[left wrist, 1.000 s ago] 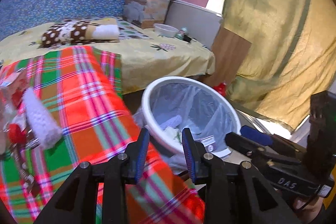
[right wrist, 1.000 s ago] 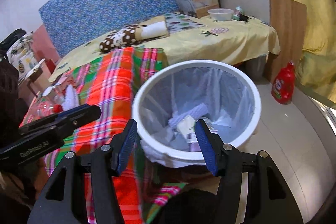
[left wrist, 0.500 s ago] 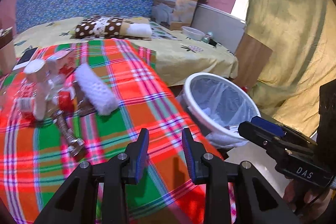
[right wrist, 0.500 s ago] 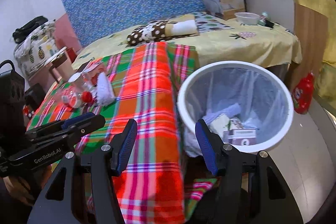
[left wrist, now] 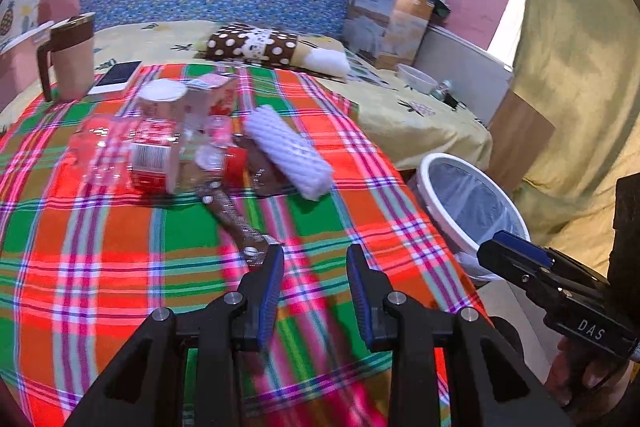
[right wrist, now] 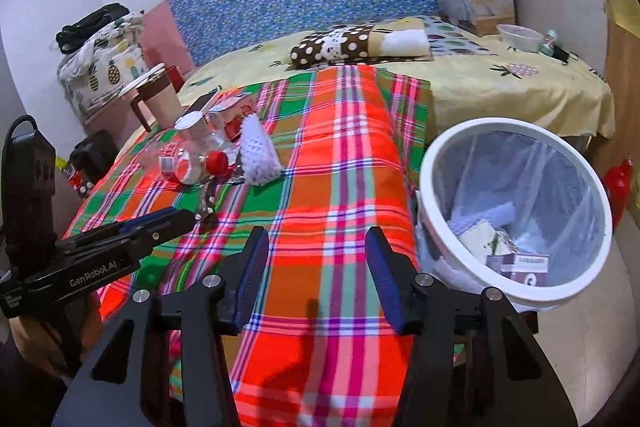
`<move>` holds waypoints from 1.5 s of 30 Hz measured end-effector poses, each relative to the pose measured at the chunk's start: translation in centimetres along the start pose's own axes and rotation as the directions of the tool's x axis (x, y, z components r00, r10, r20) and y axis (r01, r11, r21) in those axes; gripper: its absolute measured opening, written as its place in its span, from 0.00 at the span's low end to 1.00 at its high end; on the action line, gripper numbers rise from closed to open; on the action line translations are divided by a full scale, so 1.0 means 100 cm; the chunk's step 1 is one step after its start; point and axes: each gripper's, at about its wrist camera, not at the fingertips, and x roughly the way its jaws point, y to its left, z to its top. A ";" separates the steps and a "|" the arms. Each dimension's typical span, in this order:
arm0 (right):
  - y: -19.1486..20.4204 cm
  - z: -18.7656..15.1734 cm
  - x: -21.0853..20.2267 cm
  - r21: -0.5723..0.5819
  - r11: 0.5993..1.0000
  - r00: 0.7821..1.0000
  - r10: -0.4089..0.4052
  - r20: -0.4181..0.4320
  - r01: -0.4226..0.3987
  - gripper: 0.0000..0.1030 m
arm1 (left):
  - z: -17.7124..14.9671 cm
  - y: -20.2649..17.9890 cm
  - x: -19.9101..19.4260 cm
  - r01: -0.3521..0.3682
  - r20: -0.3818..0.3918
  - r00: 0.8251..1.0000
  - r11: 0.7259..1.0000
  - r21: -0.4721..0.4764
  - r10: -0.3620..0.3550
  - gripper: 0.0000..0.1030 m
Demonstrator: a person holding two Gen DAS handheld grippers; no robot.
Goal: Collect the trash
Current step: 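Grasp the brown snack wrapper with the left tool while the right tool reaches the white foam net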
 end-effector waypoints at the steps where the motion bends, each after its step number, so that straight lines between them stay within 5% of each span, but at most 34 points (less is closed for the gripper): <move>1: 0.002 0.001 0.000 -0.006 1.000 1.000 0.005 0.001 -0.005 0.51 | 0.001 0.005 -0.001 -0.013 0.004 1.000 1.000 -0.009 0.013 0.31; 15: 0.019 0.010 0.014 -0.040 0.999 1.000 0.026 -0.006 -0.026 0.51 | 0.013 0.024 0.032 -0.090 -0.046 0.995 0.989 -0.117 0.085 0.31; 23: 0.016 0.015 0.024 -0.037 0.999 0.999 0.026 -0.022 -0.027 0.51 | 0.013 0.032 0.057 -0.187 -0.111 0.979 0.972 -0.145 0.172 0.31; 26: 0.018 0.020 0.029 -0.049 0.998 0.999 0.037 -0.028 -0.038 0.51 | 0.011 0.034 0.053 -0.201 -0.101 0.977 0.972 -0.122 0.190 0.21; 45: 0.044 0.043 0.100 -0.121 0.989 0.987 0.064 -0.145 -0.082 0.44 | 0.002 0.063 0.035 -0.125 -0.088 0.989 0.984 -0.125 0.115 0.18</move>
